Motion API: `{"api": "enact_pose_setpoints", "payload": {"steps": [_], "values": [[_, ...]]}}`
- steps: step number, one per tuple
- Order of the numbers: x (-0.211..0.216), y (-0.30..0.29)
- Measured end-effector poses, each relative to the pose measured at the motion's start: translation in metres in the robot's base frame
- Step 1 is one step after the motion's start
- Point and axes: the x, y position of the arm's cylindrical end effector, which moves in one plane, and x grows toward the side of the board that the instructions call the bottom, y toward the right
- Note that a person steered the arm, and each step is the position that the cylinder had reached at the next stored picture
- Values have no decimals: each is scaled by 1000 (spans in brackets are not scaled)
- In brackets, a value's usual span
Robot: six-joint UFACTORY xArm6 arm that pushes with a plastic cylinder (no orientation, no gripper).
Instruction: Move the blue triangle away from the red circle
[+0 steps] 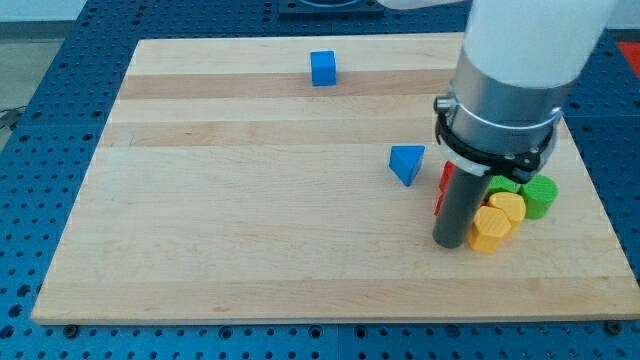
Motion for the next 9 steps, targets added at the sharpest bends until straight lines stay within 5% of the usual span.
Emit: {"api": "enact_pose_setpoints", "payload": {"steps": [4,7,9], "values": [[-96,-16],[-207,-72],[-214,-79]]}}
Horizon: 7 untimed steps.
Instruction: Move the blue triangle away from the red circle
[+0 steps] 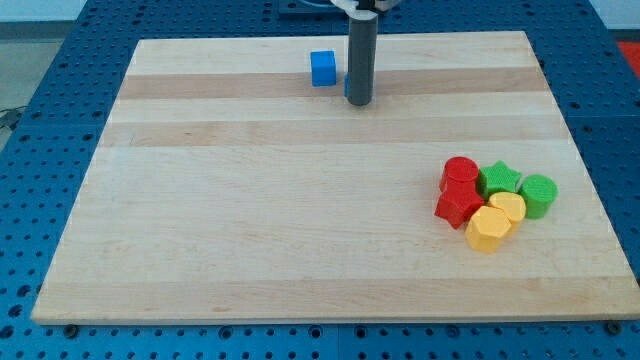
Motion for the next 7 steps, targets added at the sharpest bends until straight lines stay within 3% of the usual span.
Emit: {"api": "enact_pose_setpoints", "payload": {"steps": [1,4,7], "values": [[27,9],[-7,30],[-18,-20]]}}
